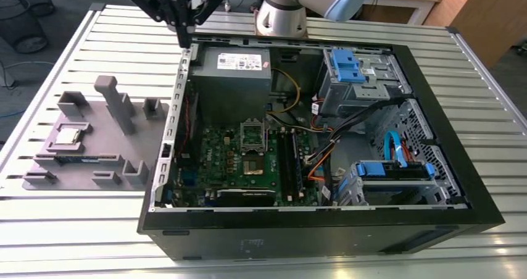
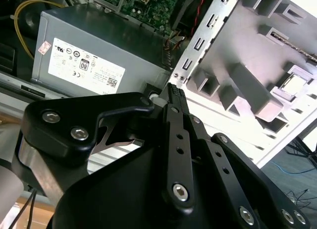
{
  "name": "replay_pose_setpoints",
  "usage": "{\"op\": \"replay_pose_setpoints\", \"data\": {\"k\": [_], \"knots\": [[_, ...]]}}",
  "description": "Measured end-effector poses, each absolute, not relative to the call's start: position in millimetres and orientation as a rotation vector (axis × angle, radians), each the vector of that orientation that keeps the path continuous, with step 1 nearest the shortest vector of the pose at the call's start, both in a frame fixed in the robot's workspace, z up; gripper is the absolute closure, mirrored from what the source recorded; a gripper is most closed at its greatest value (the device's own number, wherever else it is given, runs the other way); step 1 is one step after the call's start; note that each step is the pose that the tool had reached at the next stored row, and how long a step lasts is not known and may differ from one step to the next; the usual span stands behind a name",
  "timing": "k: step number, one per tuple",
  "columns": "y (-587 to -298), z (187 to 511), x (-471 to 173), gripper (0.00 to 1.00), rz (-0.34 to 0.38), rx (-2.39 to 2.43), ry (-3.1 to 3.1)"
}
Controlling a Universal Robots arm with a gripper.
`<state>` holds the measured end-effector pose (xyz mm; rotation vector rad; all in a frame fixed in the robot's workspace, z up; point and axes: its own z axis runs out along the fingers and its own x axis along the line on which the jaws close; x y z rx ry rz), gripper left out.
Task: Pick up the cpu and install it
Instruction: 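Reach for the cpu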
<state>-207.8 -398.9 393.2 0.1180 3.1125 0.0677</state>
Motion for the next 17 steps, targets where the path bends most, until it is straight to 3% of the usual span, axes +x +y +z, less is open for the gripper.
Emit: {"op": "replay_pose_setpoints", "data": {"k": [17], "knots": [[-399,393,-227,0.89,0.068,0.118,3.112]]}}
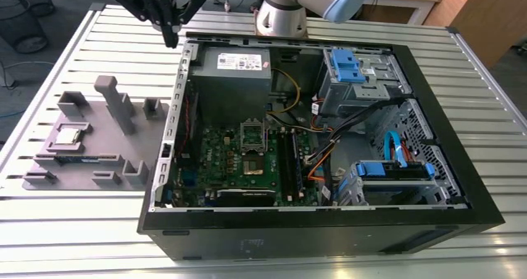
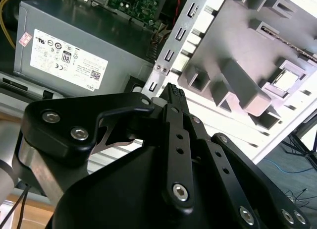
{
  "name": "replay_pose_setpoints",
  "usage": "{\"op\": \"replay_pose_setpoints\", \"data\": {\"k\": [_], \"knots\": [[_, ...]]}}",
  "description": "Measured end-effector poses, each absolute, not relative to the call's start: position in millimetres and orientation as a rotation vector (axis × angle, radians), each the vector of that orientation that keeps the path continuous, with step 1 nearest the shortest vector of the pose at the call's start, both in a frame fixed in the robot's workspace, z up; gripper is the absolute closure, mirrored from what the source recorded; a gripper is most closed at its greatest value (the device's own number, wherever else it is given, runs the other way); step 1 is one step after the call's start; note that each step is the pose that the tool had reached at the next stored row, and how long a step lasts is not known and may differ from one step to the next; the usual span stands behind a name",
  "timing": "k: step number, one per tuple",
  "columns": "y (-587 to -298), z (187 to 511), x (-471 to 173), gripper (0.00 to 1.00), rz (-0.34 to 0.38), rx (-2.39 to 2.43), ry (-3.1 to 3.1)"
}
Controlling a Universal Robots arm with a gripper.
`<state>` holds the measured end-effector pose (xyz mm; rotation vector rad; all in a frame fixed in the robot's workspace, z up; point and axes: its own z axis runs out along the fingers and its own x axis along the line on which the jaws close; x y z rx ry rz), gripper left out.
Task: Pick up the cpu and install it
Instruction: 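Reach for the cpu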
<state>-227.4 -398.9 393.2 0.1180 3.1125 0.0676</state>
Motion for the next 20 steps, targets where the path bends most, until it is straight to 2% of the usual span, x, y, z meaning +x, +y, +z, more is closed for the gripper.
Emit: {"op": "replay_pose_setpoints", "data": {"k": [20], "knots": [[-399,393,-247,0.89,0.068,0.118,3.112]]}}
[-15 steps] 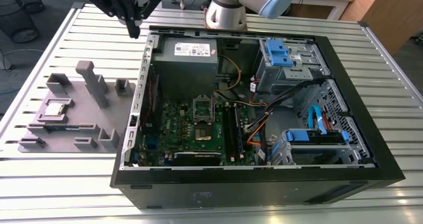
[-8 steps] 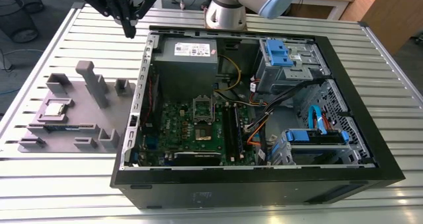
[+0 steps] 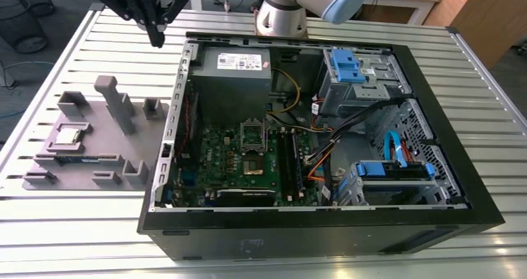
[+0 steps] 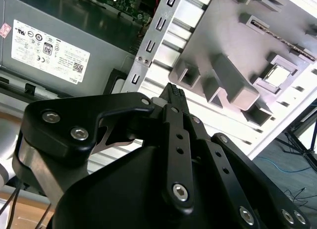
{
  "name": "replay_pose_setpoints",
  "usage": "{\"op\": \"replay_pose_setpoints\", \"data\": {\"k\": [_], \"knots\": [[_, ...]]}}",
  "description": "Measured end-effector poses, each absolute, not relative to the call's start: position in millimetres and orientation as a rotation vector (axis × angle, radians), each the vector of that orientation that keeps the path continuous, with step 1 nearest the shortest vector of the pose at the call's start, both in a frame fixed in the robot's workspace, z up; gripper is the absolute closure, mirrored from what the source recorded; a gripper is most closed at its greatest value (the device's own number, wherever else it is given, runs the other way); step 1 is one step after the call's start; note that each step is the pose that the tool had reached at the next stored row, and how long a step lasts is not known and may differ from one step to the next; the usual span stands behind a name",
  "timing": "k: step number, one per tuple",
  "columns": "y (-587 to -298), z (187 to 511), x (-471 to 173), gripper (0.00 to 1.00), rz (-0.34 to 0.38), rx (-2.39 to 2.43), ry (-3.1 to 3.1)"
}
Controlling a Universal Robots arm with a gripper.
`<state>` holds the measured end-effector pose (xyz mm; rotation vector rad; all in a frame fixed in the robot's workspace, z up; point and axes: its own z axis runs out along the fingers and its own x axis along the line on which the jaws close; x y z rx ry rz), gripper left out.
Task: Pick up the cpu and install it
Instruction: 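Reach for the cpu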
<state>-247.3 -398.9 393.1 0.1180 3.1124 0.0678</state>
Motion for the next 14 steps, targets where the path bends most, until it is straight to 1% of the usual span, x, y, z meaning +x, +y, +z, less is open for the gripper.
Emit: {"op": "replay_pose_setpoints", "data": {"k": [14], "knots": [[-399,393,-262,0.89,0.068,0.118,3.112]]}}
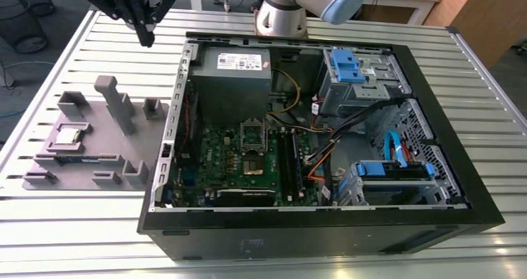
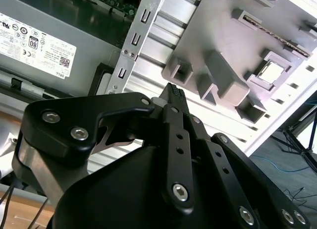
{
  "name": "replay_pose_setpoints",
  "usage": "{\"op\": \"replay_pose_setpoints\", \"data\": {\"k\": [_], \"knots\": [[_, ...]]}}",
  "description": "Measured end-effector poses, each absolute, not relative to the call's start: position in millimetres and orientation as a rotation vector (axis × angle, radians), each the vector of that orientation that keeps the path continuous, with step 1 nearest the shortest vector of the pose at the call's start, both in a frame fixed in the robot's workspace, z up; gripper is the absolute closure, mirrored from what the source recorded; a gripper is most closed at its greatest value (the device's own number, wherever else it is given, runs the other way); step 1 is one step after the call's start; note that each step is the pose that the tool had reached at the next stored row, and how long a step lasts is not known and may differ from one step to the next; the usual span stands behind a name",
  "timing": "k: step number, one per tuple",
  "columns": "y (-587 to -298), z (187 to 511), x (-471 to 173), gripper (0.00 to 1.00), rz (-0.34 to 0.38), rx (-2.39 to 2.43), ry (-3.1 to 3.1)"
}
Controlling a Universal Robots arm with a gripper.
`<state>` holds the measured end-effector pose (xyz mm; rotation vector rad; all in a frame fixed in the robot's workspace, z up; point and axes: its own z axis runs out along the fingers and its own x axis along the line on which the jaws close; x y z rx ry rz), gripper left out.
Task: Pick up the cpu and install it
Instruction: 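Reach for the cpu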
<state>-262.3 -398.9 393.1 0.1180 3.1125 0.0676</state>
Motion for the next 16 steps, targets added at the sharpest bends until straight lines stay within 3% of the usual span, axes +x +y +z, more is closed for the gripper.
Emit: {"op": "replay_pose_setpoints", "data": {"k": [16], "knots": [[-399,393,-284,0.89,0.068,0.118,3.112]]}}
